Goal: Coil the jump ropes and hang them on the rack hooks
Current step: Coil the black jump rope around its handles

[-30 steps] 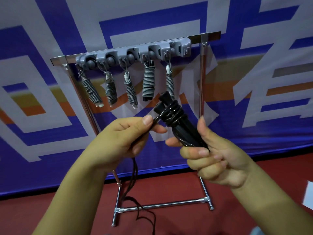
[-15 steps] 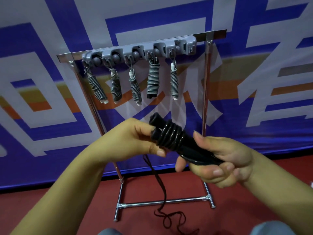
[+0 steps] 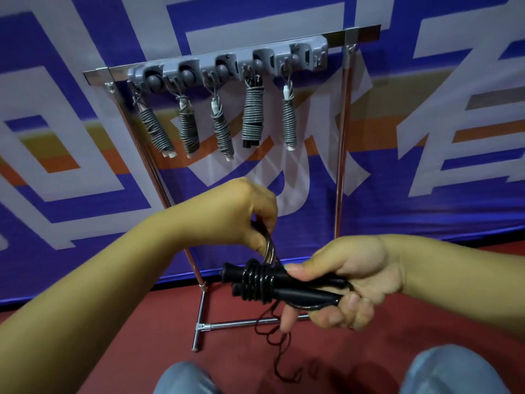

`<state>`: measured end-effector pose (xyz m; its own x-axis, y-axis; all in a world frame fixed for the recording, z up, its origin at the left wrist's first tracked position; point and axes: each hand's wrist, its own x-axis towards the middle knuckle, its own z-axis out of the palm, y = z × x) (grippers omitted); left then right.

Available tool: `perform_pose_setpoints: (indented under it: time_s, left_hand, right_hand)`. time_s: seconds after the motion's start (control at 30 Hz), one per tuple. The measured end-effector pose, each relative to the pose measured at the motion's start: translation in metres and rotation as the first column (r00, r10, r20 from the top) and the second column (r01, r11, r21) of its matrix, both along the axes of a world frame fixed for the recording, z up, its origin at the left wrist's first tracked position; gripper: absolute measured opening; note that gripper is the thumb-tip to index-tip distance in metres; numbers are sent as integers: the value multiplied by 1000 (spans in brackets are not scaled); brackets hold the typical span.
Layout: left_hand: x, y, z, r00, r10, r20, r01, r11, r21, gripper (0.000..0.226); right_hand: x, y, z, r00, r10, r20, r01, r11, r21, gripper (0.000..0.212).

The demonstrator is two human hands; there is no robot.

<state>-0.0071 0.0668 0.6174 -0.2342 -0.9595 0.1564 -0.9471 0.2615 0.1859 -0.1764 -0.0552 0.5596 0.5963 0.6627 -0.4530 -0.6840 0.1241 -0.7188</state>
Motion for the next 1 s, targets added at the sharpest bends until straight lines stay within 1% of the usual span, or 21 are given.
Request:
perform_pose_setpoints:
  time_s: [0.07,0.13,0.2,0.27,0.37,0.43,0.5,0.57,0.6,0.63,0.7,0.73,0.77,0.83,0.9,0.97,1.0]
  left_hand:
    - [0,0,-2,986,26,163,-10,995,-98,16]
    - [-1,0,-3,953,73,292,-17,982,-189,11]
    - [-6,0,-3,923,104,371,-9,969,-248,8]
    - [-13,1,-5,917,122,380,-17,963,-269,9]
    - [-22,4,-7,950,162,268,-86,958,-275,11]
    - [-26,5,-10,961,199,189,-133,940,-315,15]
    - [-29,6,-16,966,256,45,-227,914,-335,17]
    - [-36,11,-21,934,327,-146,-357,889,-288,20]
    - [-41,14,-23,899,353,-261,-416,875,-249,20]
    - [-47,17,-25,845,364,-392,-463,865,-195,19]
    - [-56,20,-25,675,343,-653,-509,857,-76,20]
    - [-59,22,-24,584,325,-744,-513,858,-28,25]
    - [-59,23,-25,504,312,-805,-508,861,16,29]
    - [-57,25,-25,353,319,-880,-472,873,127,33]
    - [-53,28,-24,227,355,-907,-371,892,256,36]
    - [-44,31,-23,157,377,-913,-216,915,341,36]
    - [-40,32,-24,128,373,-919,-124,925,358,33]
  right_hand:
    - [0,2,-1,990,-127,-52,124,991,-58,58]
    - [0,5,0,946,-314,-83,303,946,-117,54]
    - [0,9,0,880,-469,-80,454,878,-151,53]
    - [1,12,0,820,-567,-76,554,820,-146,53]
    - [1,14,0,735,-670,-102,663,742,-97,53]
    - [1,11,3,677,-724,-133,727,686,-34,52]
    - [-1,7,7,628,-763,-152,775,630,42,51]
    - [-4,4,11,590,-793,-152,807,580,112,50]
    - [-5,4,12,576,-804,-150,817,558,144,50]
    - [-6,5,12,562,-815,-143,825,539,170,50]
    - [-7,10,13,525,-846,-89,842,503,193,53]
    - [-7,13,12,508,-860,-51,849,490,199,56]
    - [-7,17,12,496,-868,-12,851,484,206,57]
    - [-7,24,11,481,-872,88,846,488,213,53]
    - [-7,29,9,445,-867,225,854,487,185,49]
    - [-7,33,9,390,-847,361,872,466,152,44]
    - [-7,34,9,365,-831,419,878,457,143,39]
